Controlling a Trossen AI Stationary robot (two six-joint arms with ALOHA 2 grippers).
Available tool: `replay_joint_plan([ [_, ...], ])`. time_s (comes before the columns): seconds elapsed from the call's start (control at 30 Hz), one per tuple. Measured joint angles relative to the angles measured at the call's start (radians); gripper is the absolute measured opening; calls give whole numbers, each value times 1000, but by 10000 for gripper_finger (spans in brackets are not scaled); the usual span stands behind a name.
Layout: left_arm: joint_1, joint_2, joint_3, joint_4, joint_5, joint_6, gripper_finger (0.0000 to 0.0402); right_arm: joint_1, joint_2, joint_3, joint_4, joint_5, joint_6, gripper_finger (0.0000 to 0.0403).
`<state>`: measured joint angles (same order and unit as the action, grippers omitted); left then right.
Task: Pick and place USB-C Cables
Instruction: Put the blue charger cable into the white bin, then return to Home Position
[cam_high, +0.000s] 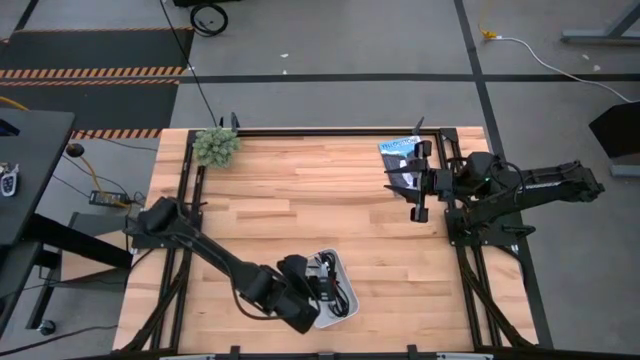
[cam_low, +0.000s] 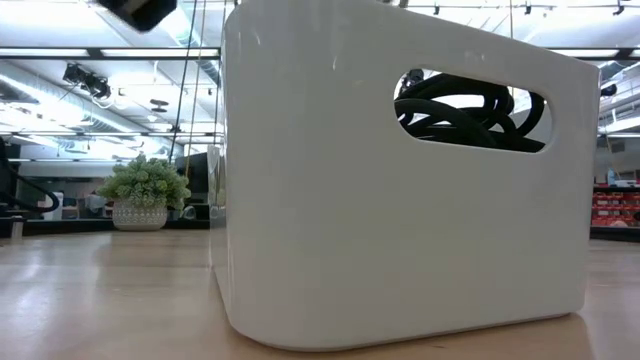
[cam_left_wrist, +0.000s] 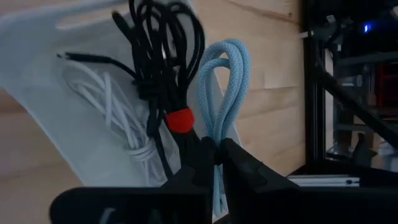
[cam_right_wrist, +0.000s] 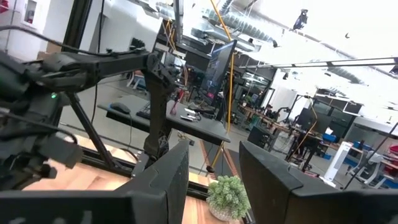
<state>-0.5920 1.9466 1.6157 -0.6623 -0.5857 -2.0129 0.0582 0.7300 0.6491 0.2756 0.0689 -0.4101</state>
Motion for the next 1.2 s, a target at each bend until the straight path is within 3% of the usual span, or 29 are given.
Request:
replay_joint_plan([
  [0.43, -1, 72, -2, 5, 31, -18, 29, 0, 0, 0, -2, 0, -2, 148],
  [0.8, 5, 84, -2, 3, 108, 13, 130, 0, 0, 0, -1, -10, 12, 148],
  [0.97, 7, 82, -2, 0, 148, 87, 147, 0, 0, 0, -1, -10, 15, 148],
  [1.2, 69, 38, -2, -18, 295, 320, 138, 0, 0, 0, -1, -11, 10, 148],
])
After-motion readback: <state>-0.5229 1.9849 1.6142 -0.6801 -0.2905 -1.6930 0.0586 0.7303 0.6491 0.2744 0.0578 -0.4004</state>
